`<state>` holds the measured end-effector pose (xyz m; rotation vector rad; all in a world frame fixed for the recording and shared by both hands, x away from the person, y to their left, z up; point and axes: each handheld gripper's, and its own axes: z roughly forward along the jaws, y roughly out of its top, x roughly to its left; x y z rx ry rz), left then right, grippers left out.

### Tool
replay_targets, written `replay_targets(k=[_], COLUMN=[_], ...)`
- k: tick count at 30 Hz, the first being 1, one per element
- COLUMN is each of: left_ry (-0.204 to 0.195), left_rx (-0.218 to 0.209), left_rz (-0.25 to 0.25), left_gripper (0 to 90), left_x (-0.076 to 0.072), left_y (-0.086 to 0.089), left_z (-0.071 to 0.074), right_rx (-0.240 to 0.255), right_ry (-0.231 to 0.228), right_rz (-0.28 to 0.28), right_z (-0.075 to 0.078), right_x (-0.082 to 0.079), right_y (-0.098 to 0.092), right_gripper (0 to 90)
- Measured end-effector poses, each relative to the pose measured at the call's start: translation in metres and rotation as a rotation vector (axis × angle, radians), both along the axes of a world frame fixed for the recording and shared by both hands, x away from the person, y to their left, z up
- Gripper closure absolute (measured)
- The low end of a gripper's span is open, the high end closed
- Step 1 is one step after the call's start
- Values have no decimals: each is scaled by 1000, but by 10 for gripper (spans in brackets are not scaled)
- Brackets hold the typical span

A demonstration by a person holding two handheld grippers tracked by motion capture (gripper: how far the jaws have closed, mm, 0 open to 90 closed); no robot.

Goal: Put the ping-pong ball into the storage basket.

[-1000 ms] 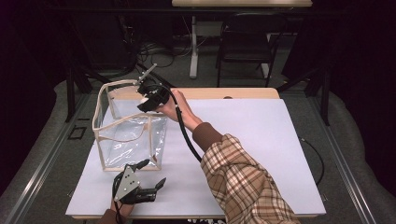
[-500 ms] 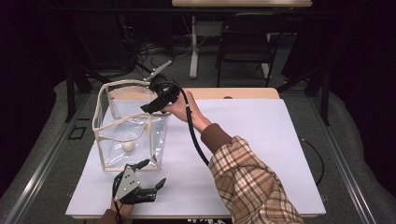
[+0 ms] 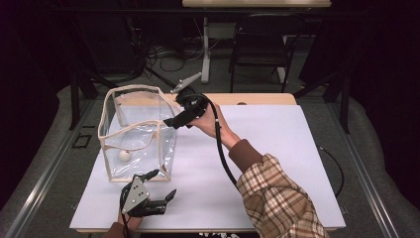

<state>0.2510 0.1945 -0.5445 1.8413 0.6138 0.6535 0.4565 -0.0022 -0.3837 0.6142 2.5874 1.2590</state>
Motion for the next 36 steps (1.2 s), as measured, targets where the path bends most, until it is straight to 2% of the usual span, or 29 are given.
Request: replay_targets(k=[15,21,25,36], left_ry=[1,1,-1,0], left_rx=[5,7,5,7], left_rz=[-1,0,0,0], left_gripper=[158,157,158,157], left_x=[0,0,-1,0], left_y=[0,-1,-1,-1], left_z=[0,0,0,0], right_rx=[-5,0,-20,-27], right_ry=[-30,-29,-25,-18], right_rz=[-20,-29,-34,-45], right_z=[-9,-13,-19,-30], right_x=[-19,-25,-29,-36], right_y=[-35,-47,-53,-69], right_gripper=[58,39,30,24])
